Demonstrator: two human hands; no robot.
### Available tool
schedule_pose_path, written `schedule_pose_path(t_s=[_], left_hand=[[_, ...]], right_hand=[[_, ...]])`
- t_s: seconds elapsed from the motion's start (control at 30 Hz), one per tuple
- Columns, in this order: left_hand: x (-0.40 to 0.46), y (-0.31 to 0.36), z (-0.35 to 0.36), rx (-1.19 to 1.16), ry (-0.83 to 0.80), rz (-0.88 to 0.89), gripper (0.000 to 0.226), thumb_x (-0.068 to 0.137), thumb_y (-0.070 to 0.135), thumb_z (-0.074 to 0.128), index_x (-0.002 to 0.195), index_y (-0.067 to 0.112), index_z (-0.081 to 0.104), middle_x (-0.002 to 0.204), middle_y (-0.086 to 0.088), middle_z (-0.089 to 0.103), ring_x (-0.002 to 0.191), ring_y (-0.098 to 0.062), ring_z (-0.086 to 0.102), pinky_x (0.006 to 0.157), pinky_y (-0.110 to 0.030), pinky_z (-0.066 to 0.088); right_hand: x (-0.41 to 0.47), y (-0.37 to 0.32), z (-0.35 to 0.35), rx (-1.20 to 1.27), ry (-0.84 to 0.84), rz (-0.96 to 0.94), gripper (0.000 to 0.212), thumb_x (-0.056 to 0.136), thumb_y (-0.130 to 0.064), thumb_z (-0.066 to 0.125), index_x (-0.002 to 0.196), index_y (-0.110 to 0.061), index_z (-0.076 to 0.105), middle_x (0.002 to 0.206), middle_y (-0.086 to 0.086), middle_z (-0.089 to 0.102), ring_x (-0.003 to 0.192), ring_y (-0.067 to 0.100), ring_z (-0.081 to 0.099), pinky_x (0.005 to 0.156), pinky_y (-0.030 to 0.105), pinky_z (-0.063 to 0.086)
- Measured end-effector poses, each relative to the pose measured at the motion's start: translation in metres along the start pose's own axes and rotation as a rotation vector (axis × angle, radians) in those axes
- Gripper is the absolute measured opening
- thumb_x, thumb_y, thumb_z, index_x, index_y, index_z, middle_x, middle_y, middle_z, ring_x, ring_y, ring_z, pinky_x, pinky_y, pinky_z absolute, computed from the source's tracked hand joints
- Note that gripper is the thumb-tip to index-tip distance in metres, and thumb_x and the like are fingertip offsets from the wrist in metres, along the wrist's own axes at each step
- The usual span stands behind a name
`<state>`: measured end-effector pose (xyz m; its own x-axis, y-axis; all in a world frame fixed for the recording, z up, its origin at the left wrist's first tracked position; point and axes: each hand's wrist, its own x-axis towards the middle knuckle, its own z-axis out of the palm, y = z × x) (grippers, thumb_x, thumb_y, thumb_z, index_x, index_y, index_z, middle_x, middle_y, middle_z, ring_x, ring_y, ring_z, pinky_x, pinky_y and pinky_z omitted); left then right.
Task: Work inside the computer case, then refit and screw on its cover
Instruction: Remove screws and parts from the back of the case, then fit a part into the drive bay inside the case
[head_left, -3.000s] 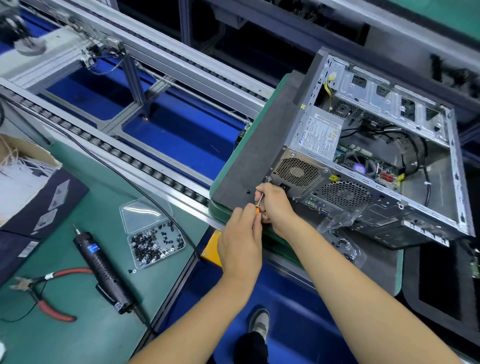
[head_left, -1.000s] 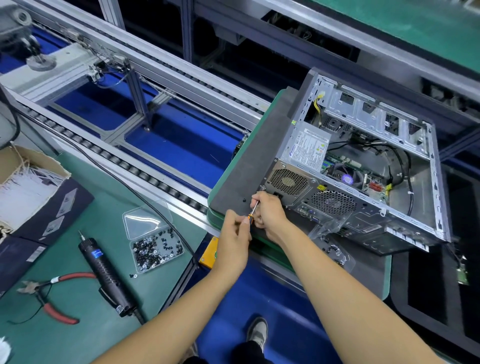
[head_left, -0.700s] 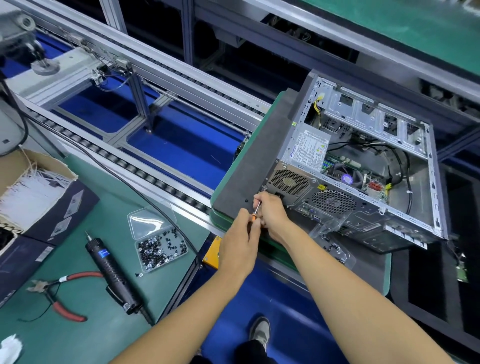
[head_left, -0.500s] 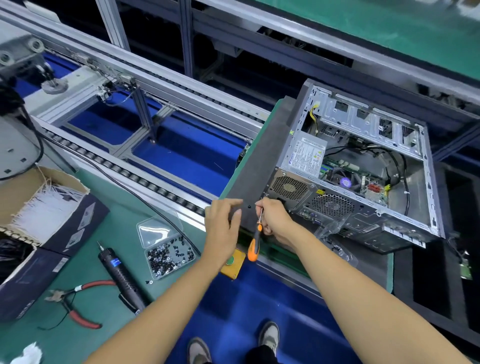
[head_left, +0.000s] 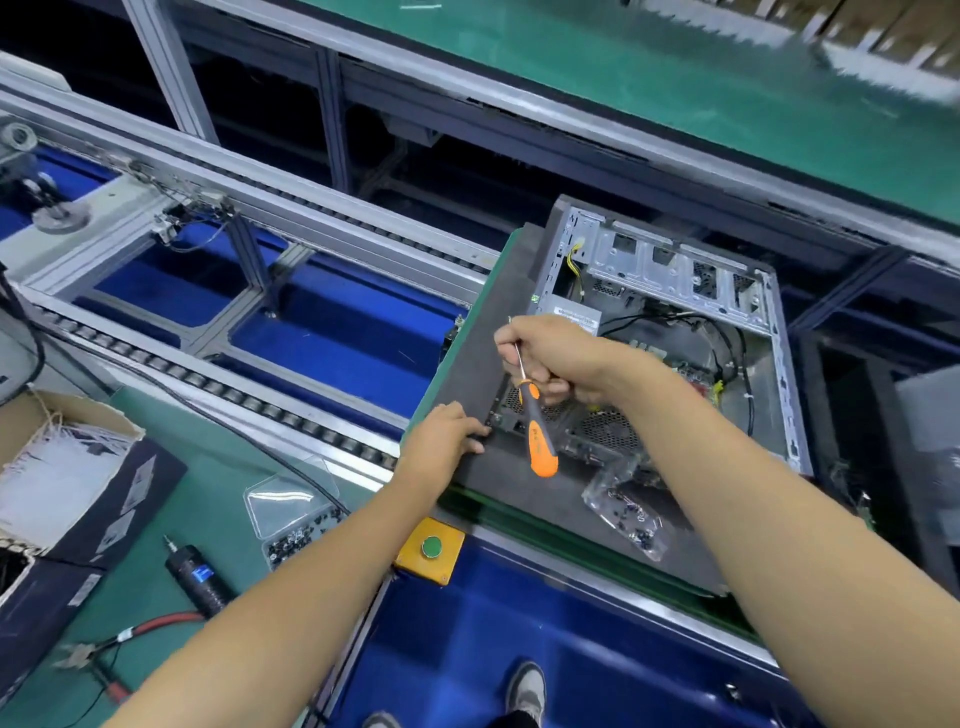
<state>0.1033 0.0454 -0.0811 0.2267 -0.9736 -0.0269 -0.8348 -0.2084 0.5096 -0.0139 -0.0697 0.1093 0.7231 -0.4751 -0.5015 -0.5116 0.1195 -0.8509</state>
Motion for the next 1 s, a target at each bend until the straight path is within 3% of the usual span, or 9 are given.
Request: schedule_pose_path(t_s=[0.07,0.23,0.37,0.43,0.53,0.73,0.83,0.9,1.0], left_hand=[[0.001,-0.001,-0.001,0.058,-0.028,0.036,0.029,0.089,0.024,0.071,0.114,0.009,0.075,0.102,0.003,0.063,0.102,-0.013,0.062,0.075,-0.015,0.043],[-0.003,0.004,-0.009,0.121,-0.068,0.065,0.021,0.100,0.028,0.060,0.119,0.027,0.069,0.114,0.002,0.056,0.110,-0.013,0.056,0.073,-0.014,0.028],[-0.006,0.024,-0.018,-0.008,-0.028,-0.068,0.008,0.096,0.027,0.067,0.102,0.027,0.073,0.101,0.006,0.062,0.097,-0.011,0.063,0.074,-0.020,0.039],[-0.007,0.040,-0.017,-0.231,0.013,-0.138,0.003,0.091,0.024,0.074,0.092,0.021,0.073,0.091,0.005,0.067,0.084,-0.012,0.064,0.074,-0.029,0.048],[-0.014,0.073,-0.017,-0.697,-0.016,-0.244,0.009,0.090,0.003,0.074,0.087,0.003,0.065,0.073,-0.003,0.066,0.066,-0.018,0.064,0.058,-0.028,0.056],[-0.007,0.125,-0.055,-1.188,-0.003,-0.383,0.004,0.096,0.000,0.065,0.096,-0.001,0.062,0.091,-0.015,0.063,0.078,-0.017,0.072,0.075,-0.026,0.060],[-0.009,0.156,-0.074,-0.954,-0.032,-0.126,0.008,0.092,0.005,0.072,0.096,0.003,0.065,0.090,-0.008,0.071,0.083,-0.018,0.074,0.079,-0.026,0.060],[-0.013,0.176,-0.071,-0.540,-0.060,0.190,0.008,0.090,0.011,0.077,0.095,0.008,0.072,0.090,0.000,0.074,0.085,-0.014,0.072,0.081,-0.021,0.055],[-0.013,0.201,-0.041,0.158,-0.238,0.701,0.015,0.093,0.014,0.063,0.105,0.020,0.070,0.104,0.000,0.065,0.090,-0.021,0.066,0.072,-0.036,0.053]], right_hand=[[-0.009,-0.013,-0.017,0.027,0.052,-0.025,0.039,0.098,-0.020,0.042,0.060,-0.016,0.053,0.043,0.003,0.033,0.032,0.016,0.023,0.038,0.019,0.023],[-0.024,-0.003,-0.063,0.139,0.362,-0.032,0.039,0.101,-0.017,0.040,0.064,-0.015,0.051,0.043,0.001,0.031,0.032,0.014,0.022,0.040,0.018,0.021],[-0.032,0.029,-0.094,0.337,0.573,-0.011,0.038,0.104,-0.019,0.040,0.067,-0.014,0.045,0.045,0.001,0.030,0.030,0.014,0.021,0.039,0.015,0.020],[-0.036,0.043,-0.106,0.437,0.651,0.006,0.037,0.103,-0.018,0.040,0.067,-0.015,0.045,0.046,0.001,0.030,0.031,0.014,0.021,0.038,0.015,0.020],[-0.046,0.054,-0.121,0.530,0.697,0.022,0.034,0.104,-0.017,0.038,0.070,-0.015,0.044,0.048,0.001,0.031,0.033,0.014,0.022,0.039,0.018,0.018],[-0.062,0.053,-0.152,0.742,0.752,0.057,0.021,0.096,-0.006,0.039,0.076,-0.011,0.044,0.045,-0.002,0.039,0.033,0.012,0.032,0.036,0.019,0.022],[-0.066,0.059,-0.165,0.791,0.725,0.055,0.022,0.098,-0.007,0.037,0.077,-0.009,0.044,0.041,-0.002,0.041,0.031,0.011,0.033,0.036,0.018,0.022],[-0.068,0.067,-0.173,0.797,0.688,0.062,0.022,0.099,-0.007,0.036,0.079,-0.009,0.044,0.041,-0.001,0.043,0.032,0.011,0.034,0.036,0.019,0.024],[-0.065,0.082,-0.182,0.815,0.631,0.092,0.024,0.099,-0.006,0.036,0.077,-0.008,0.045,0.042,0.000,0.043,0.031,0.012,0.033,0.035,0.020,0.025]])
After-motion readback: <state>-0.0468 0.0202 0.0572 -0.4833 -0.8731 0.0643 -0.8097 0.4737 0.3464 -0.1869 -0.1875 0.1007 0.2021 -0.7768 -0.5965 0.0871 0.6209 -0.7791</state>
